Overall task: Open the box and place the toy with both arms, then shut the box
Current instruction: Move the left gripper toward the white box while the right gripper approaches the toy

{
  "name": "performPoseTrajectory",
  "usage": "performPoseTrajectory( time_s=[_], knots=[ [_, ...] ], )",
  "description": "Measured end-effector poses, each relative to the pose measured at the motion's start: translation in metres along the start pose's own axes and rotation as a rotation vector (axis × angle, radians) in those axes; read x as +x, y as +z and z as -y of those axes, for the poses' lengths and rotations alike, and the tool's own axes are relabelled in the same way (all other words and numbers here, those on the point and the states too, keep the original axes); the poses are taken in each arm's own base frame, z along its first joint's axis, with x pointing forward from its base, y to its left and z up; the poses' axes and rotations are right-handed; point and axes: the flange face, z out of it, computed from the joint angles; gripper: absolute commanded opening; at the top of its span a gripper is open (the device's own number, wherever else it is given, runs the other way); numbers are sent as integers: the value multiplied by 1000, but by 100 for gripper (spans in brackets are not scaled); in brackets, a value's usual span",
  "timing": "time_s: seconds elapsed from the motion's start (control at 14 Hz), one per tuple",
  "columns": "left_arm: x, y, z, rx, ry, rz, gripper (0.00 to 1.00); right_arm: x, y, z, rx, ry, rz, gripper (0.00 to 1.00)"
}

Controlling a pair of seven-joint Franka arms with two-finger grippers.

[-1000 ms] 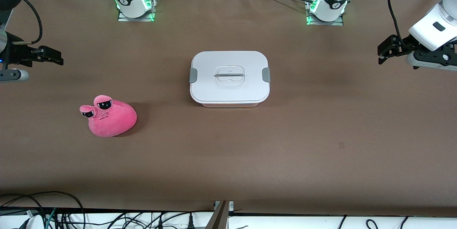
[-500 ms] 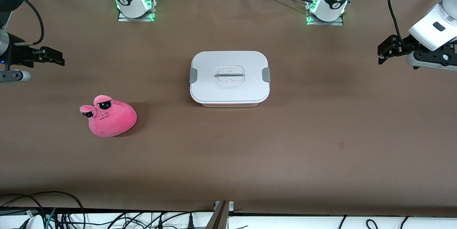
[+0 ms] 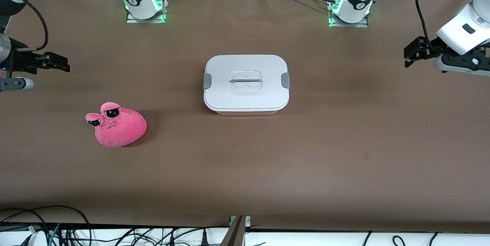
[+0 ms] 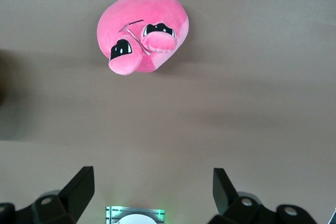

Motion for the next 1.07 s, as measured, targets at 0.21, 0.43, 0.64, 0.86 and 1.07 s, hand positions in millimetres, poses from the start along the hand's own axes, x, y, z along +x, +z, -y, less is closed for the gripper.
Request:
performPoseTrajectory(
  time_s=[0.21,0.43,0.64,0.86,1.07],
  knots=[
    [-9,12,-11,-87,10,109,100,6,12,-5,4,8,22,100],
    [-9,35,-40,-129,66,232,100,16,34,-19,13,6,63,100],
    [2,60,-114,-110,198,290,100,31,66,-28,28,-73,117,100],
    [6,76,-187,-89,322,301,100,49,102,-30,31,-136,117,100],
    [6,88,-274,-68,465,288,100,60,135,-29,26,-187,84,100]
  ],
)
